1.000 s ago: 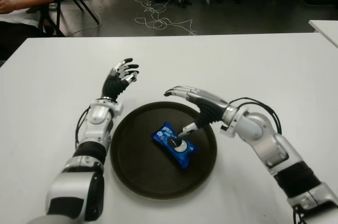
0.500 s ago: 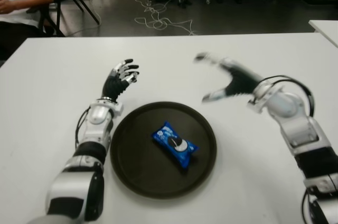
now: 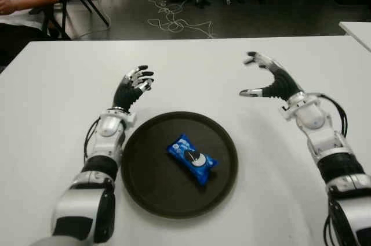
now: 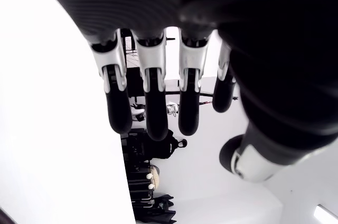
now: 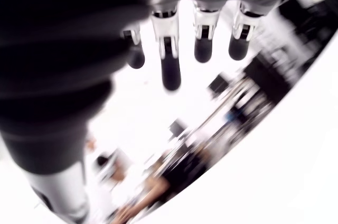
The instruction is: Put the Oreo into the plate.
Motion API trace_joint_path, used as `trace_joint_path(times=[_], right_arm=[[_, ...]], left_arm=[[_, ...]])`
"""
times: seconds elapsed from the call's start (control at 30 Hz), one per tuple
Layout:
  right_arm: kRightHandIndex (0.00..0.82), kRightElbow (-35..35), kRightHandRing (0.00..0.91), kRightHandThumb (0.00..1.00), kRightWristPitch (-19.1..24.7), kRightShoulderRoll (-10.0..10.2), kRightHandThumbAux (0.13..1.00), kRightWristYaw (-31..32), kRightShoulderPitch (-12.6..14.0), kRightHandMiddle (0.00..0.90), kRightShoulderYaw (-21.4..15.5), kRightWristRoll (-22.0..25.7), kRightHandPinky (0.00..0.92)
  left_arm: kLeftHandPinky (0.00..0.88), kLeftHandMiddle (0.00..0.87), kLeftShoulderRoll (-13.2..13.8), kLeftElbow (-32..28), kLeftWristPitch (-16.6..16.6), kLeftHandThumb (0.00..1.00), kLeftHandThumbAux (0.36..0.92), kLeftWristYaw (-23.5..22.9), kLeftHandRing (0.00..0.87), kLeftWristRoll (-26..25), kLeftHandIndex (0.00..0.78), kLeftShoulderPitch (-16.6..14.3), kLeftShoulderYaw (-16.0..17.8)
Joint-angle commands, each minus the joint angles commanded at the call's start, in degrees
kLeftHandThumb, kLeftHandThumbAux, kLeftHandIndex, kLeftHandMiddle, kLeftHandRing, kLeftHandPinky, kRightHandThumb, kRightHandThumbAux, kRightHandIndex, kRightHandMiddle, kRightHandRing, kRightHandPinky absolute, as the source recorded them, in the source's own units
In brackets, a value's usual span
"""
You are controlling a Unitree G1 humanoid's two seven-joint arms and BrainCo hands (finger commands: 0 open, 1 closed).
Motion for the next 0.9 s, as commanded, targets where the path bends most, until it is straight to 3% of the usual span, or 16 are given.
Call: trace_joint_path(times=[0.2,0.33,0.6,0.83,0.9], right_arm=[[0.329,1.1,0.424,0.000,-0.3,2.2,0.813,1.0,-1.6,0.395,-2.8,3.5,0.432],[0.348,1.9,0.436,0.004,-2.5,3.7,0.825,-0.2,-1.0,0.408,-2.3,2.8,0.440],[0.380,2.9,0.458,0.122,-3.0,4.5,0.836,0.6,-1.5,0.431,-1.8,2.0,0.456],[0.386,2.6,0.464,0.163,-3.3,4.9,0.828,1.6,-1.4,0.438,-1.8,1.9,0.468],[0.377,1.4,0.469,0.164,-3.4,6.8,0.817,1.4,-1.2,0.442,-1.1,1.6,0.479]], left_arm=[[0.287,0.274,0.3,0.3,-0.1,0.043,0.673,-0.2,0.265,0.1,0.189,-0.2,0.0],[0.292,0.273,0.3,0.2,0.1,0.051,0.679,-0.2,0.269,0.1,0.186,-0.2,-0.1],[0.294,0.272,0.4,-0.4,0.6,0.058,0.688,-0.3,0.265,0.0,0.192,0.1,-0.1],[0.293,0.266,0.5,-0.6,0.7,0.055,0.690,-0.1,0.261,0.4,0.188,0.2,-0.4],[0.297,0.269,0.4,-0.5,0.8,0.049,0.684,-0.2,0.263,0.3,0.190,0.2,-0.4]])
